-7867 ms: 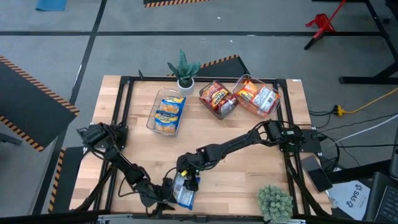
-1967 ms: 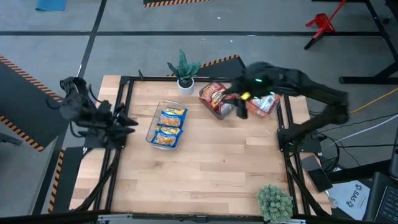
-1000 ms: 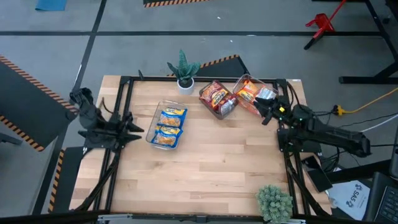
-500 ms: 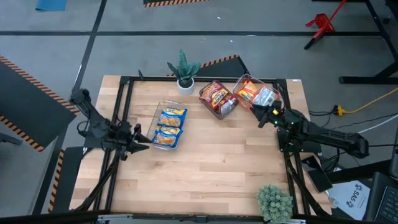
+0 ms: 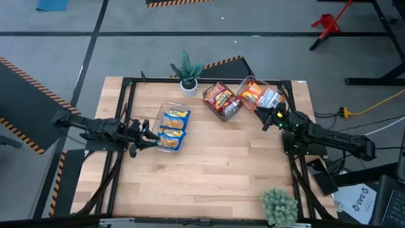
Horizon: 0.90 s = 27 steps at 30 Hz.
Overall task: Sort Maruchan noodles
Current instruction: Return to Home Position
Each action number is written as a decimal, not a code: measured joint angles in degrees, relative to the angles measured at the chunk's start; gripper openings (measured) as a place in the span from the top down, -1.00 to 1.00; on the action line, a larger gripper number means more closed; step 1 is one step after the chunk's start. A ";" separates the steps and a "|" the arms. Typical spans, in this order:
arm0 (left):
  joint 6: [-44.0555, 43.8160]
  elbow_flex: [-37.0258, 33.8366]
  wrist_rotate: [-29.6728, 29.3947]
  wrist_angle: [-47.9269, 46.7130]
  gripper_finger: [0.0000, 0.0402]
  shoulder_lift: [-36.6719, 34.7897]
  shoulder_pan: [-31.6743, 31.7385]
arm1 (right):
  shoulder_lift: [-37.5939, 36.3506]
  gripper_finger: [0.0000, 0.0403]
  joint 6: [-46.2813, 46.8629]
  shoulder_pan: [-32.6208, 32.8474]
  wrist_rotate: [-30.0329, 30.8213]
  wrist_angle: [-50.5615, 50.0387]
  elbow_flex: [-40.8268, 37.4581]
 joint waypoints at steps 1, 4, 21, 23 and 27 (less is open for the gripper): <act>0.52 0.00 2.05 -0.18 0.26 0.03 2.39 | 0.00 0.29 -0.78 -0.01 0.00 0.00 0.00; 1.53 0.02 6.62 -0.85 0.26 0.03 8.49 | 0.00 0.29 -2.27 0.00 0.00 -0.02 0.00; 4.40 0.02 2.89 -0.97 0.26 0.03 16.41 | 0.00 0.29 -8.35 0.00 -0.04 -0.07 0.00; 4.39 0.02 2.89 -0.96 0.26 0.03 16.41 | 0.00 0.29 -8.33 0.00 -0.04 -0.07 0.00; 4.35 0.02 2.82 -0.94 0.26 0.03 16.41 | -0.02 0.29 -8.32 0.00 -0.04 -0.07 0.00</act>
